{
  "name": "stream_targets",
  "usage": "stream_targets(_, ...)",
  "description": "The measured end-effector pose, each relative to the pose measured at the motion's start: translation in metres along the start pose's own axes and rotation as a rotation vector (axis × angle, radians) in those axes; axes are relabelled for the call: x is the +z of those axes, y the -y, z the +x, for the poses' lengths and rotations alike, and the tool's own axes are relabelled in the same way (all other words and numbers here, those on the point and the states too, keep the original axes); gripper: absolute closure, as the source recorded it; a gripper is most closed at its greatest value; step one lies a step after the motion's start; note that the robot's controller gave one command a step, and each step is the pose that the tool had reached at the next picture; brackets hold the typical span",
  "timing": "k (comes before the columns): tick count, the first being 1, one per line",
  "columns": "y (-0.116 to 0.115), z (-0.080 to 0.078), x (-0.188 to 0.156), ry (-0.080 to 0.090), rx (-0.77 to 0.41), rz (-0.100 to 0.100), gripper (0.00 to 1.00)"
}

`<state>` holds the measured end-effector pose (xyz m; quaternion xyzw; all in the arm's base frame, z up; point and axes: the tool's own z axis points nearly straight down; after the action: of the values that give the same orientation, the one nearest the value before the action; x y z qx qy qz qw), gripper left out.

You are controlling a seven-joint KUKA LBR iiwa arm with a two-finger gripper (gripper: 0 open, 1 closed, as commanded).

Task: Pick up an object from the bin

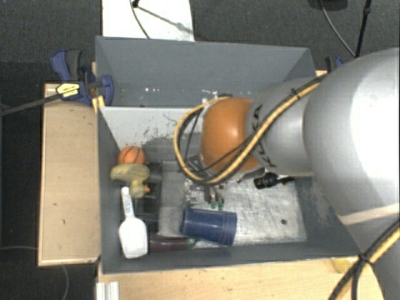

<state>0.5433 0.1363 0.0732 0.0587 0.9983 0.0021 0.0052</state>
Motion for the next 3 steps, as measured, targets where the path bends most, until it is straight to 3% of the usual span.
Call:
stream_targets(1,0.013,-0.002,-0.169,-0.01,-0.279,0.003,1.0)
stream_targets(2,0.013,-0.003,-0.184,-0.005,-0.298,0.002,1.0)
stream_targets(3,0.01,-0.003,-0.111,-0.009,-0.252,0.002,0.0)
